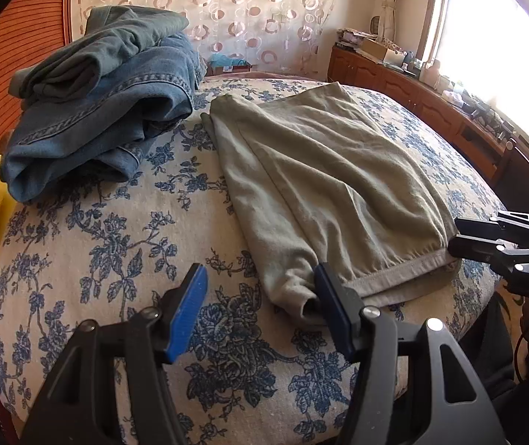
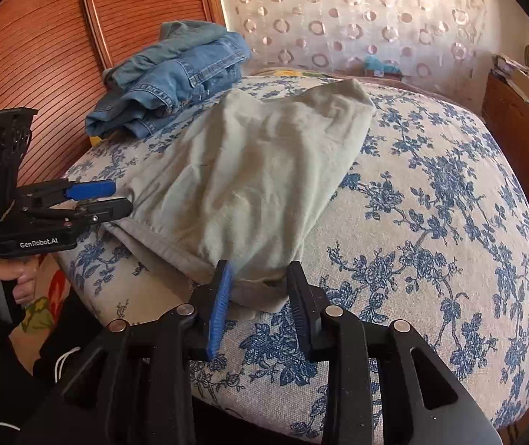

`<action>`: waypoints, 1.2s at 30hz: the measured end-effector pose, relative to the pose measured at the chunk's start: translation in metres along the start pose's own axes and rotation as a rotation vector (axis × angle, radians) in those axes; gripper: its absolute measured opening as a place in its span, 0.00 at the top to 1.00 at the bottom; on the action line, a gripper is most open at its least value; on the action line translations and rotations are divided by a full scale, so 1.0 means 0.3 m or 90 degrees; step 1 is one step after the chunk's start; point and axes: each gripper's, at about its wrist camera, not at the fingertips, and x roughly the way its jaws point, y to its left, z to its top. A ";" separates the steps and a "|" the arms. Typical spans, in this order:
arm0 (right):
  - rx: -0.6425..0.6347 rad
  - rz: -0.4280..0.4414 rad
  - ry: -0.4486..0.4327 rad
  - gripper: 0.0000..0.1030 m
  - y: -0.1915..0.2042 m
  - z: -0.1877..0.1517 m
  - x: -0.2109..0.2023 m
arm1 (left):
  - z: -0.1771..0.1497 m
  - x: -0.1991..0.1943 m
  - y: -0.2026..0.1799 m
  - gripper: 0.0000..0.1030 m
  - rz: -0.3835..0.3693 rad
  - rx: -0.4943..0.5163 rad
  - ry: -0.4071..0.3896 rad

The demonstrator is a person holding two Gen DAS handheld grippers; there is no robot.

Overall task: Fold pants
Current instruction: 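Close the left gripper on the corner of the shorts leg hem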

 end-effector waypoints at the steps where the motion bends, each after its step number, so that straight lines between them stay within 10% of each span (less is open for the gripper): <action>1: 0.003 0.000 0.001 0.66 -0.002 -0.001 0.001 | 0.000 -0.003 -0.003 0.43 0.000 0.003 -0.002; 16: 0.001 0.006 0.015 0.66 0.006 -0.003 0.017 | 0.002 -0.023 -0.021 0.58 -0.043 -0.002 -0.011; 23: -0.022 0.021 0.006 0.93 0.014 -0.007 -0.004 | -0.007 -0.021 -0.016 0.58 -0.056 -0.015 -0.005; 36: 0.017 0.021 0.006 0.93 -0.033 -0.017 -0.019 | -0.033 -0.027 -0.051 0.58 -0.066 -0.019 -0.006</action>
